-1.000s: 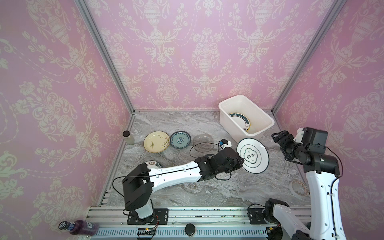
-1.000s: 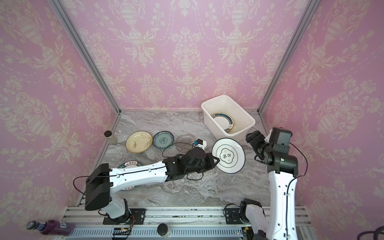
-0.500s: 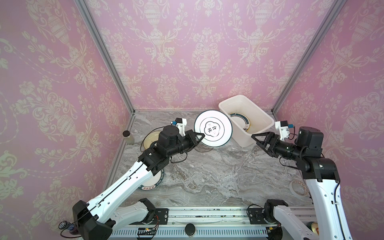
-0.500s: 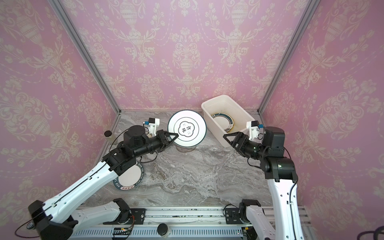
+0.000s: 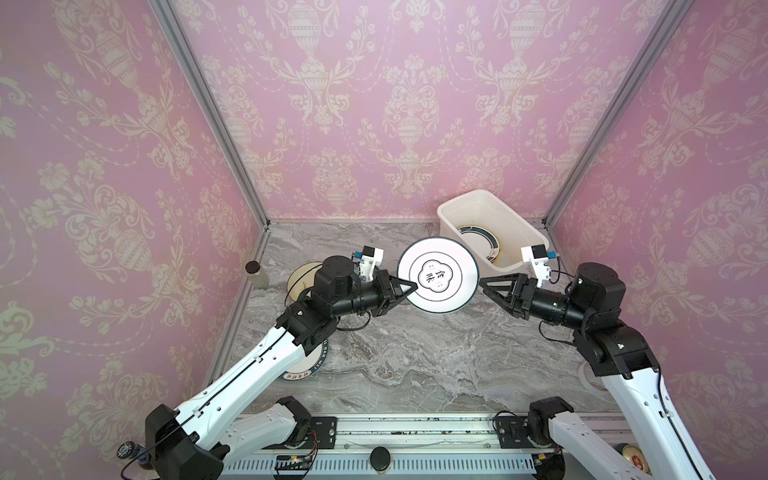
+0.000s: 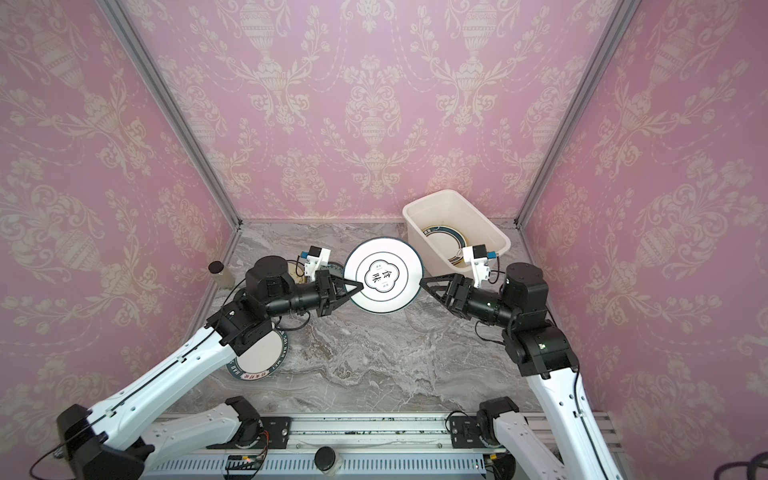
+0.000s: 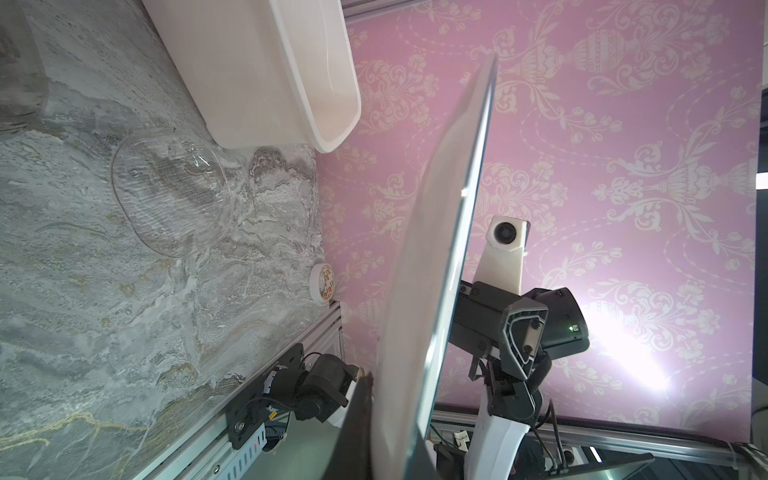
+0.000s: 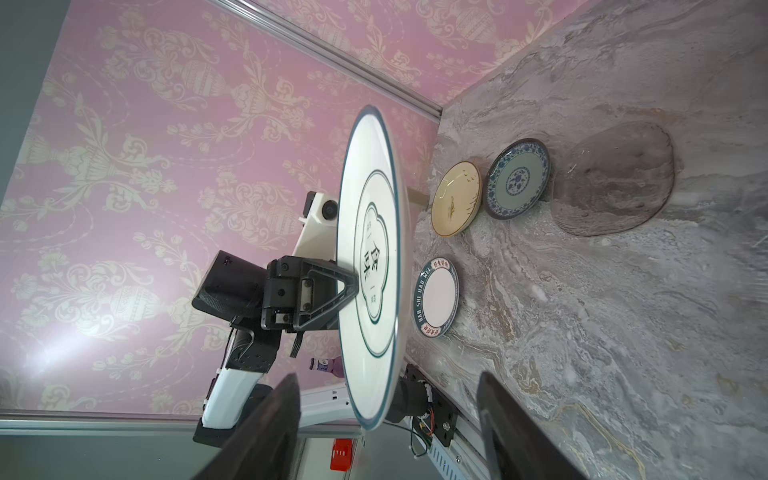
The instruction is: Place the plates into the plastic bin on the countertop
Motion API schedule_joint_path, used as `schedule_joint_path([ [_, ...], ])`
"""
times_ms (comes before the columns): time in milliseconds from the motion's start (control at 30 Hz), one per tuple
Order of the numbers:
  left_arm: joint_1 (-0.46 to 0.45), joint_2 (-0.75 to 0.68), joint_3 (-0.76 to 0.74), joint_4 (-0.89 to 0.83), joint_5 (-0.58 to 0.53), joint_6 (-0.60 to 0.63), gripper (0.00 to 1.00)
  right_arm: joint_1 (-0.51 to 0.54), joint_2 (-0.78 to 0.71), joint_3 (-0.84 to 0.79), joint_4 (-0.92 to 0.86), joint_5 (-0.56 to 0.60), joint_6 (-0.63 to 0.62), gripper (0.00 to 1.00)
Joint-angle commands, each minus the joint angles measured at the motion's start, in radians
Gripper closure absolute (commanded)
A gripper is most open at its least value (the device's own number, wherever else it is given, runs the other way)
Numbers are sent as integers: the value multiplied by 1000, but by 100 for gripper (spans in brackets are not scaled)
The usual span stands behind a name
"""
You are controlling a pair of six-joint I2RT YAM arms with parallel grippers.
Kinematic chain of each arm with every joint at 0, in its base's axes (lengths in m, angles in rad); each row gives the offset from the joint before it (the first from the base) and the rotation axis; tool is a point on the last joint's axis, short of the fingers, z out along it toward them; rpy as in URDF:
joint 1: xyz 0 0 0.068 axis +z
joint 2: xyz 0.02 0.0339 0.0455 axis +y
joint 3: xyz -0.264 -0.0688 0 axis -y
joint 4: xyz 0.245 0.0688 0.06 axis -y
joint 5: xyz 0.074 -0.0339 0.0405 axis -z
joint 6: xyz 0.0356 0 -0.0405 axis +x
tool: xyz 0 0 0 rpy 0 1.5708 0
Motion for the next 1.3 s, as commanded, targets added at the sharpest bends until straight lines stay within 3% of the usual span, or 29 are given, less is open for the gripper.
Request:
schedule_joint_path([
  [0,5,-1,3,89,43,-28,91,42,22,-28,94,64,45,36],
  [167,3,10,8,85,40,-31,91,119,64,-30,175,137,83,44],
  [533,-22,28,-1,108,5,-53,91,242,129,-36,256,264,90,72],
  [900,-49,26,-25,152,-33,-74,90,274,124,-27,237,336,96,95],
  [1000,-47,25,-26,155,-43,-87,82,274,112,-23,218,358,103,100],
  [1167,-48,6,-4,123,-106,-85,48,275,104,0,155,413,100,100],
  [1267,-46,-27,8,71,-181,-65,33,272,115,23,117,441,96,100],
])
